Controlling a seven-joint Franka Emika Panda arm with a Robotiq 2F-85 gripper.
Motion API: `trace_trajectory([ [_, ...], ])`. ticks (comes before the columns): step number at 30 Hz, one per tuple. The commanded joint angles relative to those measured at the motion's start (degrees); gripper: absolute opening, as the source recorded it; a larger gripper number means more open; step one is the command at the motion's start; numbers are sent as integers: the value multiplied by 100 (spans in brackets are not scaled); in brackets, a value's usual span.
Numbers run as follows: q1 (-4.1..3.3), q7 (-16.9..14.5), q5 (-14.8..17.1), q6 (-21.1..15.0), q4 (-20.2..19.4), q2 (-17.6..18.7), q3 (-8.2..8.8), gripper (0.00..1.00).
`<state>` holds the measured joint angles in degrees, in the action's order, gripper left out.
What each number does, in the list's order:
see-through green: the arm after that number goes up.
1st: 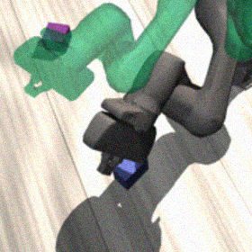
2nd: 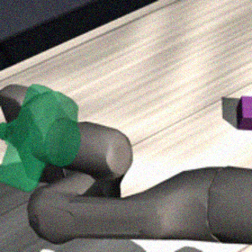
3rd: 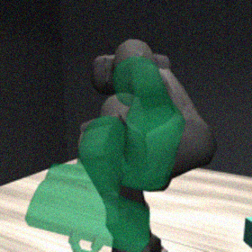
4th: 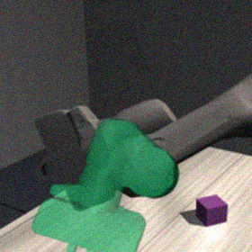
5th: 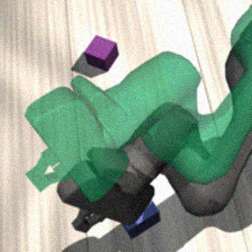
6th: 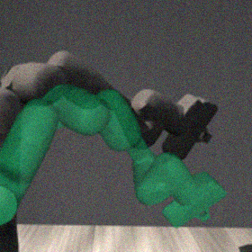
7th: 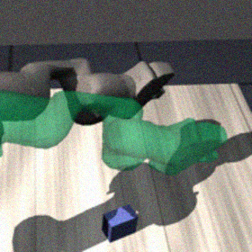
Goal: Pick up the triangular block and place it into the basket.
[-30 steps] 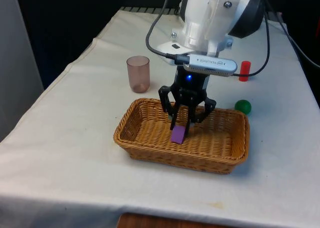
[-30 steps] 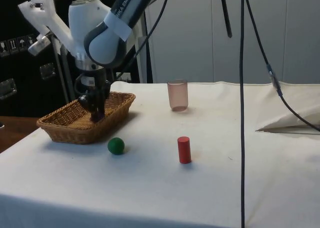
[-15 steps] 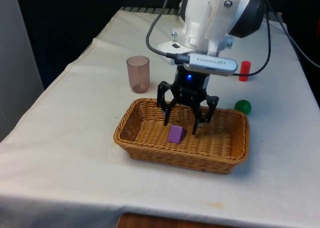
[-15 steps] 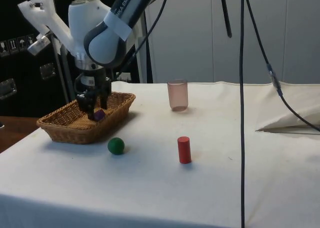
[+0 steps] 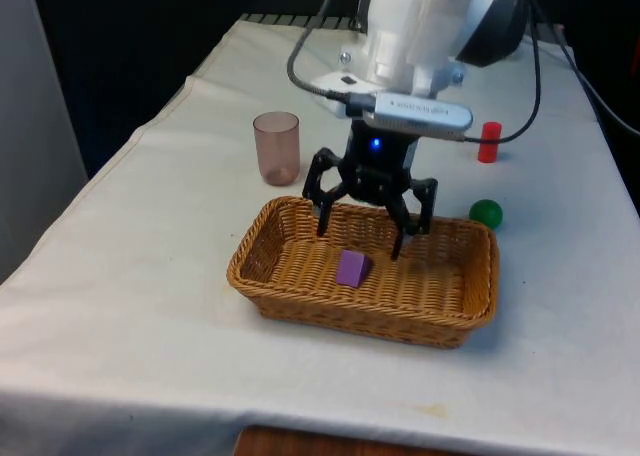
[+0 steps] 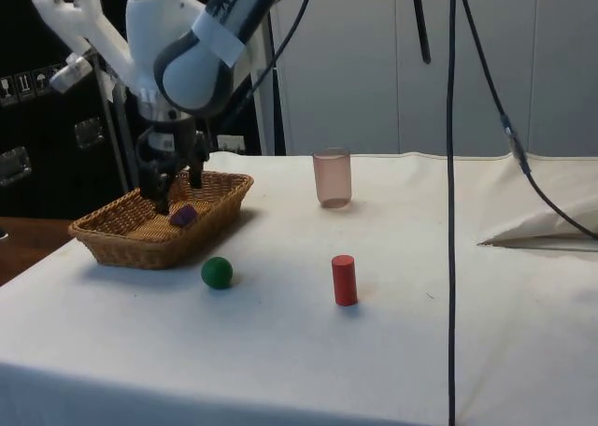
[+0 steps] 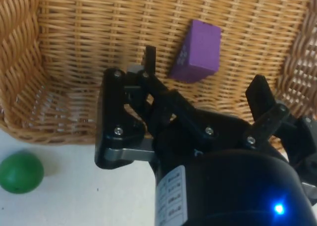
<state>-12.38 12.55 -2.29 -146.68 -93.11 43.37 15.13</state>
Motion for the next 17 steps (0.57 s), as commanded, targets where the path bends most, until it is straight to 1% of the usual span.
trace_trajectory([
  [1,0,0,0,52,0,-46,6,100],
  [2,-6,-6,0,132,-52,-155,11,100],
  [4,-6,-6,-6,229,-57,-258,29,100],
  [8,-6,-11,-6,344,-63,-390,63,100],
  [9,-6,-6,0,309,-29,-332,57,100],
  [15,-23,-6,-11,573,-92,-653,109,100],
  [16,-23,0,-11,602,-103,-688,109,100],
  [17,-6,-11,-6,613,-46,-642,97,100],
])
